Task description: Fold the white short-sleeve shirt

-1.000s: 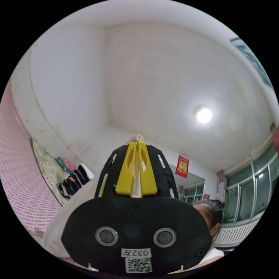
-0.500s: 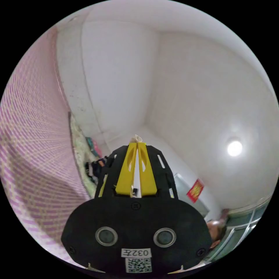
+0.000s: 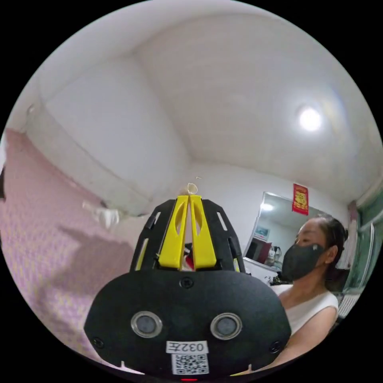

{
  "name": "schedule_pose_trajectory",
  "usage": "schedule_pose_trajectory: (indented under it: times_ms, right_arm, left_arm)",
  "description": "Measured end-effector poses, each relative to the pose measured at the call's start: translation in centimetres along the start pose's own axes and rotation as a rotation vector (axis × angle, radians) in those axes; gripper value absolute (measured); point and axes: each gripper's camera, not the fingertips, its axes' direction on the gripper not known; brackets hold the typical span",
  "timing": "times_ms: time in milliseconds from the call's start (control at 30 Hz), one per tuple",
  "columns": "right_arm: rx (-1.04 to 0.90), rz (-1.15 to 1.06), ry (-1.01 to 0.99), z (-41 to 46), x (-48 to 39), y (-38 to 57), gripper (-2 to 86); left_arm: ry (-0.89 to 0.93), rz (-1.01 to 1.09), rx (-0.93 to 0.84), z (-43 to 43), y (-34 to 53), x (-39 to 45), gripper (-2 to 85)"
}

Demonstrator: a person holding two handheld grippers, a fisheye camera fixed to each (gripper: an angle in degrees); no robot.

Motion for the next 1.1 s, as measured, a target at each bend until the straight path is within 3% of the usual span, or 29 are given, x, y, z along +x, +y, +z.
schedule_pose_trajectory:
  times_ms: [133, 167, 267, 467, 633, 733, 900, 1033, 1100]
  right_arm:
    - [-0.220, 0.392, 0.068, 4.5, 10.6, 12.2, -0.8]
    - [-0.245, 0.506, 0.060, 5.1, 13.0, 15.4, -0.7]
    - [-0.169, 0.640, -0.048, 5.0, 15.2, 19.9, 0.4]
    - [-0.218, 0.571, 0.039, 4.8, 13.1, 20.1, 10.5]
    - [-0.248, 0.509, -0.001, 5.0, 11.7, 20.0, 13.4]
    - [-0.277, 0.456, 0.151, 6.3, 10.6, 19.6, 13.1]
    - [-0.390, 0.262, 0.232, 12.2, 7.9, 17.6, 12.7]
    - [-0.659, 0.072, 0.533, 18.1, 4.7, 16.6, 3.0]
    - [-0.667, 0.023, 0.580, 18.0, 2.6, 15.9, 0.2]
  left_arm:
    - [-0.298, -0.445, -0.216, -1.2, 13.4, -9.1, -0.9]
    - [-0.292, -0.571, -0.229, -1.4, 16.8, -10.6, -0.8]
    - [-0.239, -0.697, -0.199, -0.9, 20.7, -10.8, -0.8]
    - [-0.352, -0.476, -0.315, 2.6, 17.7, -5.6, 0.1]
    - [-0.406, -0.330, -0.286, 3.9, 14.8, -1.7, 2.2]
    - [-0.574, -0.186, -0.296, 5.5, 13.0, 1.2, 1.0]
    - [-0.582, -0.107, -0.486, 12.8, 11.0, 1.5, -0.3]
    - [-0.601, -0.054, -0.682, 19.8, 9.9, 0.8, -0.9]
    - [-0.598, -0.034, -0.747, 22.1, 9.6, 0.8, -0.9]
